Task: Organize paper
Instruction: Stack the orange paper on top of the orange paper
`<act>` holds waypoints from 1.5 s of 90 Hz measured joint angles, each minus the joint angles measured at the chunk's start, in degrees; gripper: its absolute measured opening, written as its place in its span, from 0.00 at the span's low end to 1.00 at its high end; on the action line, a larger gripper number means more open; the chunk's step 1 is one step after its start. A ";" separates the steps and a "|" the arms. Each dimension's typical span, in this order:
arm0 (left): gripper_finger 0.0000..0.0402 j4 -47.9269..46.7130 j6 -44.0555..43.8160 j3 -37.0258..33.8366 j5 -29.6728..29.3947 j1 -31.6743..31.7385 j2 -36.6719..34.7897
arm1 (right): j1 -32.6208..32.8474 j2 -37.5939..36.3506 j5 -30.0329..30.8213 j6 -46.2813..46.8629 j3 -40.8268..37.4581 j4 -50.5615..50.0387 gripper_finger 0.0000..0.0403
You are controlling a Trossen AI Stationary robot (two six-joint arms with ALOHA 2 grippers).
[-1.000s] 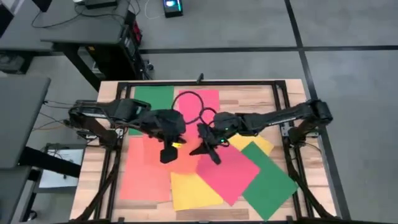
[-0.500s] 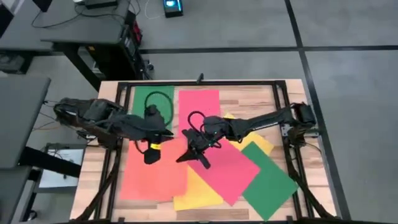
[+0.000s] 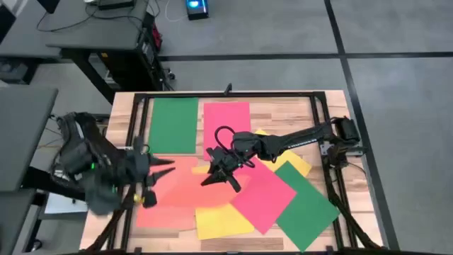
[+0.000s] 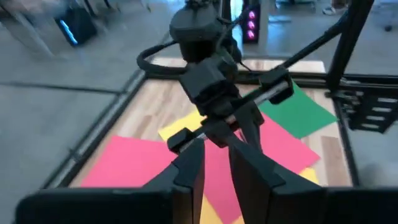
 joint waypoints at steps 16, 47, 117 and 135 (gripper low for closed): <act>0.15 2.45 -14.61 -13.34 -14.03 -10.64 0.07 | 0.19 -2.75 -0.54 -0.02 0.00 -0.29 0.00; 0.15 12.03 -25.47 -27.82 -24.29 -20.77 0.28 | -0.07 -11.50 -0.02 -2.81 0.02 -4.01 0.00; 0.41 31.49 -32.75 -42.95 7.82 -3.33 10.19 | -0.08 -15.60 0.81 -4.99 2.65 -8.28 0.00; 0.38 38.37 -19.30 -42.94 21.77 6.41 13.66 | 0.16 -20.77 1.91 -8.18 3.41 -14.21 0.00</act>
